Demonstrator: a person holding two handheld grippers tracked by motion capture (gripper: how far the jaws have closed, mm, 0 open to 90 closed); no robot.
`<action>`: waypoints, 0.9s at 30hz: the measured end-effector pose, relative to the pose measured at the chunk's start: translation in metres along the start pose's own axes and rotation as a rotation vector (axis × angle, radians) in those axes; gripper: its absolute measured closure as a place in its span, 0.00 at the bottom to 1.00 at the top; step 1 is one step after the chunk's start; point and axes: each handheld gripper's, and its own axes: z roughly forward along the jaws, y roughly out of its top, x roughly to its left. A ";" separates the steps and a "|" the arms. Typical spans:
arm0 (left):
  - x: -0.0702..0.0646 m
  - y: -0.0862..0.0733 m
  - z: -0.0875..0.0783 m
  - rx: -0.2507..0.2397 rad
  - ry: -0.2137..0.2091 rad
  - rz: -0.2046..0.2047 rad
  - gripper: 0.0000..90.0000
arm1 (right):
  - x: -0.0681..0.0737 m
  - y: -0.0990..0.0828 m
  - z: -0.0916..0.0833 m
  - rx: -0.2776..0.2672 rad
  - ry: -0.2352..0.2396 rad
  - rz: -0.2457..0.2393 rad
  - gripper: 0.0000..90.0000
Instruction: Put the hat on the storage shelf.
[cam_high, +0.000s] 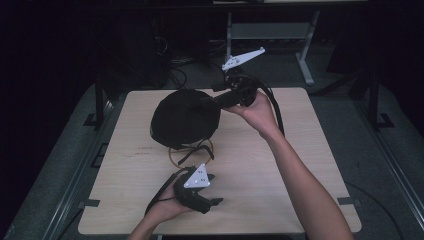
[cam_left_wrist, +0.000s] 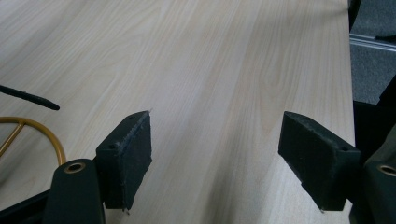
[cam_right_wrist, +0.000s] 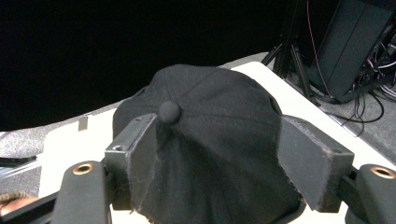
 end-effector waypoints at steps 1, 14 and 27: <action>0.000 0.000 0.000 -0.001 0.001 -0.003 0.28 | -0.001 -0.002 -0.002 -0.001 0.001 0.001 0.31; 0.002 -0.002 -0.001 -0.006 0.011 -0.004 0.28 | -0.007 -0.025 -0.024 -0.008 0.000 0.031 0.29; 0.002 -0.005 0.000 0.000 0.013 -0.008 0.28 | -0.012 -0.046 -0.043 -0.012 -0.013 0.048 0.29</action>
